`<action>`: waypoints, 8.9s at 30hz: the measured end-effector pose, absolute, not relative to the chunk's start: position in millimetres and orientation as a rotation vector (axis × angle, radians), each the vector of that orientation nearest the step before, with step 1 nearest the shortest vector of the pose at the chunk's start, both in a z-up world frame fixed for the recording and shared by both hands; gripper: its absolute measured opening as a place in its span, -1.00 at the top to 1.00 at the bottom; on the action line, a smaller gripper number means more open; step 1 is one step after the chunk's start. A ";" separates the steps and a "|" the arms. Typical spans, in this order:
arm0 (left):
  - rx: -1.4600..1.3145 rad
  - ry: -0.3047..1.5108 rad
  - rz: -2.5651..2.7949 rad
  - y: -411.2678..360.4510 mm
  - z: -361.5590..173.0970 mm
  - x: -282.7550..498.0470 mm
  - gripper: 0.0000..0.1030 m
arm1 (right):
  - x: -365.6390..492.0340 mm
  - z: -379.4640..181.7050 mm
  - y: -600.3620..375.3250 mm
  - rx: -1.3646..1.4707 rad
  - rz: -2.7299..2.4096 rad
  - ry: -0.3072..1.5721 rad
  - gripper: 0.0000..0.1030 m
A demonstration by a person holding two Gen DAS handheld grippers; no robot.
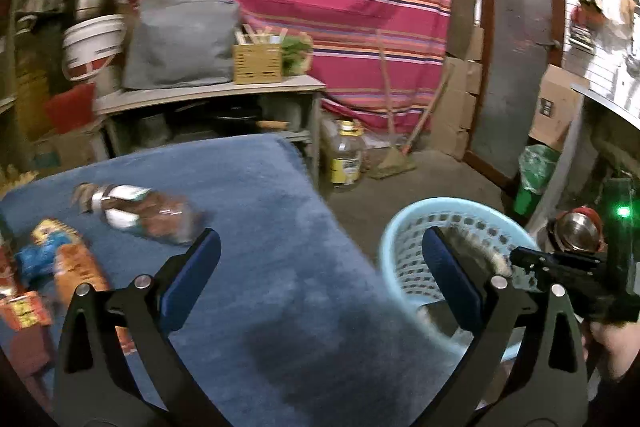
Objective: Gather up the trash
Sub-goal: 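Open the right tool to drop the snack packet into the basket, then move both tools back over the table toward the remaining items, then grasp the brown scouring pad with the left tool, then grasp the long orange snack bag with the right tool while the left tool holds the pad, then carry both items over the basket and open the left tool to drop the pad, then open the right tool to drop the orange snack bag into the basket, then move back to the table and grasp the second brown pad with the left tool, then lift the brown pad with the left tool and hold it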
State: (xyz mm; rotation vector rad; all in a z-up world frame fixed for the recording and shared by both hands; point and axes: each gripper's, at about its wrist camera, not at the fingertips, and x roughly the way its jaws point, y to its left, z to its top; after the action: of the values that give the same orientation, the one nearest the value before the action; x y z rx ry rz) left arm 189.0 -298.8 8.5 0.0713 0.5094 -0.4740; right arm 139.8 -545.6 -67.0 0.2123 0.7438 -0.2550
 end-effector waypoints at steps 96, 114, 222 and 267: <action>-0.036 0.593 -0.062 46.2 -31.8 216.1 -0.49 | 218.3 -60.1 -165.3 -0.161 0.041 0.716 -0.84; 0.005 0.610 -0.059 37.6 -43.6 217.7 -0.49 | 238.9 -72.7 -165.8 -0.110 0.184 0.811 0.50; 0.094 0.566 -0.244 -150.8 -12.6 188.3 -0.89 | 137.5 -32.8 -426.7 0.134 -0.244 0.615 -0.81; -0.094 0.934 -0.007 -10.1 -91.4 241.2 -0.84 | 163.8 -87.7 -287.2 0.038 -0.100 0.700 -0.81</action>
State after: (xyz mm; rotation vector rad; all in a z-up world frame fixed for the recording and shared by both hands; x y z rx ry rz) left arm 241.2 -10.1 -91.4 -0.0936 0.9339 -0.0070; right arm 163.8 -287.2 -87.7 0.0380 0.7003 -0.1001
